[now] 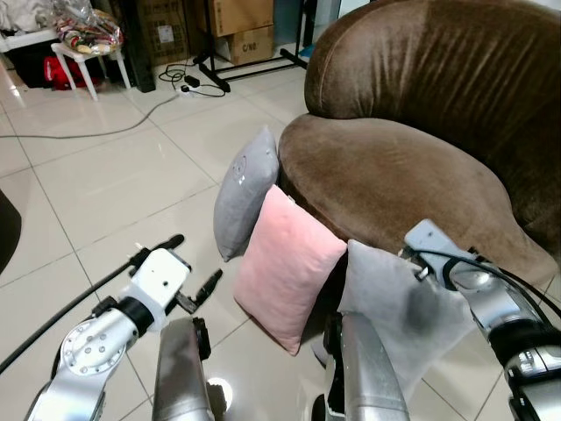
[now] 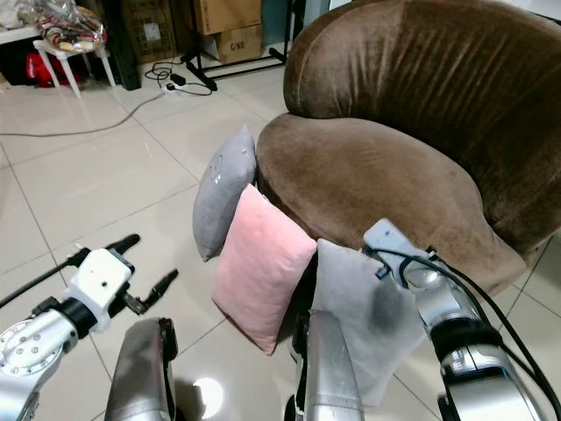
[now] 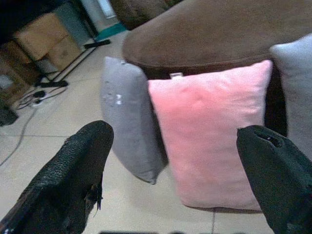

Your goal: Move the pillow to the sofa from floor

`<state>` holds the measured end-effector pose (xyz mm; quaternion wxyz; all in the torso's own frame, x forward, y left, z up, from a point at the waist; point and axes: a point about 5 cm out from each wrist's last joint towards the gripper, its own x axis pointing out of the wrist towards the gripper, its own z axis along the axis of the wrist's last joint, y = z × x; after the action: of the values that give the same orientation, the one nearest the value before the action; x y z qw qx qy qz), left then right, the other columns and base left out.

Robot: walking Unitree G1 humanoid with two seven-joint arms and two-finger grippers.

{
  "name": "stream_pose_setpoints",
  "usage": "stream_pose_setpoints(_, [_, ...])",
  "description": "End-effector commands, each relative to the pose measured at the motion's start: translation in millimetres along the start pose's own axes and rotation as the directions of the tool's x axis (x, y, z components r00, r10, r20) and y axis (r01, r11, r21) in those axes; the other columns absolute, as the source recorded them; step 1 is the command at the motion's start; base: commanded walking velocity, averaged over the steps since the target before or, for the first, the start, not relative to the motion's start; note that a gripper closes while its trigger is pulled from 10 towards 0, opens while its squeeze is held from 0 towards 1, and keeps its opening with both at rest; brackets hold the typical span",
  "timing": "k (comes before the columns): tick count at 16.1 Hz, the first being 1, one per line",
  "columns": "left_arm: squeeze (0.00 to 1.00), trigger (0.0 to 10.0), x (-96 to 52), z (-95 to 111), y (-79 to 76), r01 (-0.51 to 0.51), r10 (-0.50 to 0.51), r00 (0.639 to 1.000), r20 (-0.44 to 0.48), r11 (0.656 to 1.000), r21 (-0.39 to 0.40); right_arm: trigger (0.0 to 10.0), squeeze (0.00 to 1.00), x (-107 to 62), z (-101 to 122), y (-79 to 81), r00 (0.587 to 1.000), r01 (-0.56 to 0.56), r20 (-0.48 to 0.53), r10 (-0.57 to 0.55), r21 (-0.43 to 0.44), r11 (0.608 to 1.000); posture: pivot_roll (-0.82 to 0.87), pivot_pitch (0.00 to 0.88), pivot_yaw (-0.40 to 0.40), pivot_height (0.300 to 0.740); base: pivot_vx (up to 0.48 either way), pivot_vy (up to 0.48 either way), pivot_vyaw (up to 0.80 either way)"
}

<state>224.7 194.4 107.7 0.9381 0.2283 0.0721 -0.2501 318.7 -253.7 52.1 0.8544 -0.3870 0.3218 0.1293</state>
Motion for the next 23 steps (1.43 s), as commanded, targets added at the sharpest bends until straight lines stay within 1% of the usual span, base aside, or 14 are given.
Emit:
stream_pose_setpoints(1, [0.0,10.0,1.1,-0.9,-3.6,0.04,-0.04,0.999,-0.001,0.999,0.007,10.0,1.0,0.3,-2.4,-4.9,1.0,-0.014,-0.027,0.013,-0.06,0.998,-0.01,0.0,-0.03,0.475,0.0,0.0,0.0])
stream_pose_setpoints(2, [0.0,10.0,1.5,-1.3,-5.4,0.055,-0.055,0.999,-0.004,0.998,0.009,10.0,1.0,0.8,-3.4,-5.0,0.999,-0.025,-0.039,0.022,-0.084,0.996,-0.01,0.0,-0.029,0.475,0.0,0.0,0.0])
stream_pose_setpoints(3, [0.0,10.0,0.9,-0.6,-12.0,0.094,-0.094,0.996,-0.004,0.996,0.008,10.0,1.0,0.9,-8.0,-4.4,0.995,-0.079,-0.075,0.069,-0.14,0.987,-0.03,0.0,-0.022,0.475,0.0,0.0,0.0])
stream_pose_setpoints(5, [0.0,10.0,0.4,3.8,-18.7,0.141,-0.141,0.99,0.01,0.99,0.0,10.0,1.0,-0.6,-15.8,-5.1,0.982,-0.162,-0.13,0.138,-0.201,0.966,-0.04,0.0,-0.016,0.475,0.0,0.0,0.0])
stream_pose_setpoints(6, [0.0,10.0,-1.6,4.2,-19.9,0.145,-0.145,0.989,0.011,0.989,-0.001,10.0,1.0,-1.1,-17.3,-5.2,0.981,-0.169,-0.134,0.143,-0.204,0.964,-0.04,0.0,-0.015,0.475,0.0,0.0,0.0])
stream_pose_setpoints(8, [0.0,10.0,-5.0,6.5,-21.0,0.163,-0.163,0.986,0.014,0.987,-0.003,10.0,1.0,-3.1,-19.6,-11.4,0.975,-0.194,-0.159,0.159,-0.238,0.952,-0.06,0.0,-0.012,0.475,0.0,0.0,0.0])
stream_pose_setpoints(10, [0.0,10.0,-7.5,7.8,-21.0,0.172,-0.172,0.985,0.014,0.985,-0.003,10.0,1.0,-1.9,-18.2,-11.3,0.974,-0.192,-0.172,0.149,-0.27,0.944,-0.06,0.01,-0.014,0.475,0.0,0.0,0.0])
stream_pose_setpoints(13, [0.0,10.0,-20.4,11.7,-25.0,0.198,-0.198,0.98,0.004,0.98,-0.007,10.0,1.0,0.5,-21.7,-6.0,0.971,-0.184,-0.208,0.12,-0.322,0.929,-0.04,0.066,-0.025,0.475,0.0,0.0,0.0])
stream_pose_setpoints(16, [0.0,10.0,-34.2,13.4,-28.2,0.22,-0.22,0.975,-0.02,0.975,-0.014,10.0,1.0,2.1,-21.3,1.6,0.949,-0.262,-0.27,0.165,-0.376,0.889,-0.02,0.097,-0.034,0.475,0.0,0.0,0.0])
stream_pose_setpoints(18, [0.0,10.0,-41.2,13.5,-28.3,0.22,-0.221,0.975,-0.032,0.975,-0.017,10.0,1.0,3.4,-16.8,4.2,0.946,-0.279,-0.267,0.186,-0.373,0.885,-0.02,0.117,-0.041,0.475,0.0,0.0,0.0])
stream_pose_setpoints(20, [0.0,10.0,-47.2,13.0,-29.8,0.219,-0.22,0.974,-0.045,0.975,-0.024,10.0,1.0,6.5,-9.2,11.8,0.95,-0.281,-0.241,0.2,-0.376,0.883,-0.01,0.128,-0.043,0.475,0.0,0.0,0.0])
stream_pose_setpoints(21, [0.0,10.0,-50.1,13.7,-31.6,0.22,-0.221,0.974,-0.051,0.975,-0.029,10.0,0.63,8.7,-2.9,18.0,0.953,-0.28,-0.215,0.212,-0.372,0.885,-0.01,0.133,-0.044,0.475,0.0,0.0,0.0])
stream_pose_setpoints(22, [0.0,10.0,-53.5,15.9,-35.7,0.224,-0.226,0.973,-0.055,0.974,-0.041,10.0,0.0,12.1,6.8,32.5,0.951,-0.302,-0.176,0.255,-0.343,0.889,0.0,0.14,-0.049,0.475,0.0,0.0,0.0])
stream_pose_setpoints(23, [0.0,10.0,-56.3,17.0,-38.4,0.229,-0.232,0.971,-0.059,0.972,-0.05,10.0,0.0,13.8,11.1,45.1,0.941,-0.335,-0.168,0.294,-0.346,0.877,0.0,0.143,-0.05,0.475,0.0,0.0,0.0])
